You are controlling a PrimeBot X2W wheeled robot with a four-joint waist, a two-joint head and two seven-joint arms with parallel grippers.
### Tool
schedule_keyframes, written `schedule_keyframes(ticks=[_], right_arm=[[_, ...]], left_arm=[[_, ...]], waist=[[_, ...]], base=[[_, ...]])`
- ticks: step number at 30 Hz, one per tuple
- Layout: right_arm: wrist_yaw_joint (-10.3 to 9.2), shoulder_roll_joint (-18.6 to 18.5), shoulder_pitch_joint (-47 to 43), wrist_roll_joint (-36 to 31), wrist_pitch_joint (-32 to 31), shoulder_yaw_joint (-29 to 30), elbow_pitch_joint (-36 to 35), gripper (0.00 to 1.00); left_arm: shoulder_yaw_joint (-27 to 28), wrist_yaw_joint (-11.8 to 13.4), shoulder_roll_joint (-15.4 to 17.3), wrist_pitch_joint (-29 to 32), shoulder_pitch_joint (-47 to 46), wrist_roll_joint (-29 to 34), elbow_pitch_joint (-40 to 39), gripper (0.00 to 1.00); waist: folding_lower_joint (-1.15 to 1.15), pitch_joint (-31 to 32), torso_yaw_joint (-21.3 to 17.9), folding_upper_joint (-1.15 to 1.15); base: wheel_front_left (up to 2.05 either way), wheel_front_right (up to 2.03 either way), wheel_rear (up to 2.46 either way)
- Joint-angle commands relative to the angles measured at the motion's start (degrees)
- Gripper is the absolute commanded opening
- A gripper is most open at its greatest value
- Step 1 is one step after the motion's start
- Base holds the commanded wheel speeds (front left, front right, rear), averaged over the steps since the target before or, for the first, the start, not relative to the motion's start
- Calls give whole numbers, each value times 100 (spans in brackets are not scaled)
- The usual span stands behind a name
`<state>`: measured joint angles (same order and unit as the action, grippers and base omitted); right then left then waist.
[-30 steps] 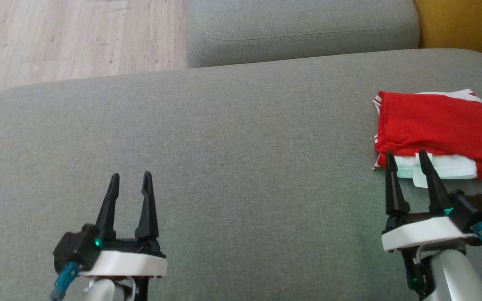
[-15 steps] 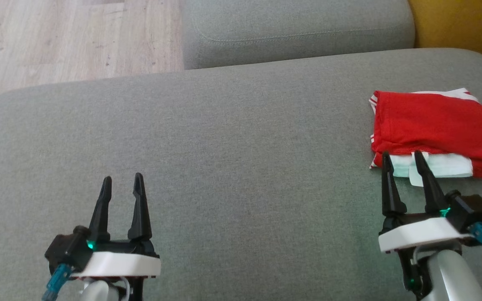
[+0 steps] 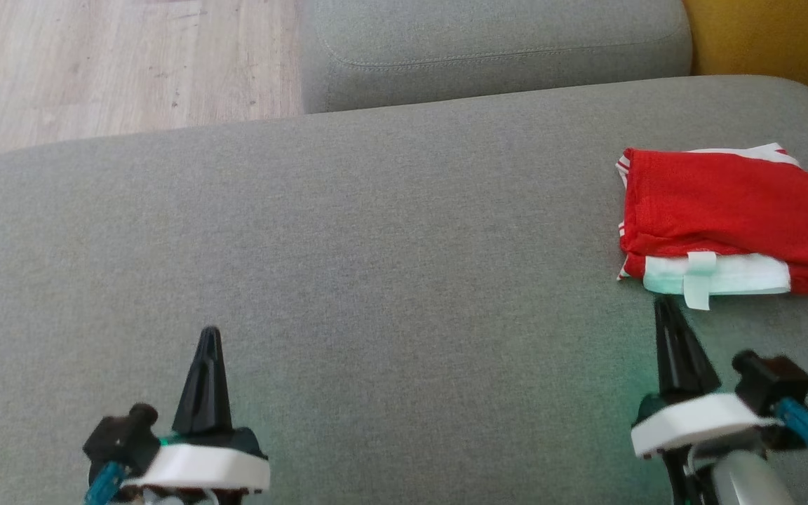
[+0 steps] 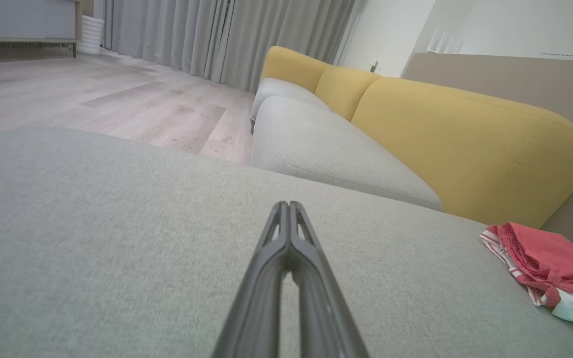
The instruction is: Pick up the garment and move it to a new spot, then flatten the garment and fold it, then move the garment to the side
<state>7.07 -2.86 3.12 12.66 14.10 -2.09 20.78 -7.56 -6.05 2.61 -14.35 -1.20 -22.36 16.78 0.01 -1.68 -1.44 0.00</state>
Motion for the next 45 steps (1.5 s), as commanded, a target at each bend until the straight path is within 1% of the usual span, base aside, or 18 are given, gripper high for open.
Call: schedule_keyframes(ticks=[1, 45], right_arm=[[3, -6, 177, 149, -26, 18, -175, 0], [17, -14, 222, 2915, -738, 307, -352, 0]], left_arm=[[35, -4, 1, 22, -170, -129, -158, 0], [521, -53, 12, 752, -286, -2549, -198, 0]], waist=[[0, 3, 2, 0], [0, 55, 52, 0]], base=[[0, 0, 0], [0, 0, 0]])
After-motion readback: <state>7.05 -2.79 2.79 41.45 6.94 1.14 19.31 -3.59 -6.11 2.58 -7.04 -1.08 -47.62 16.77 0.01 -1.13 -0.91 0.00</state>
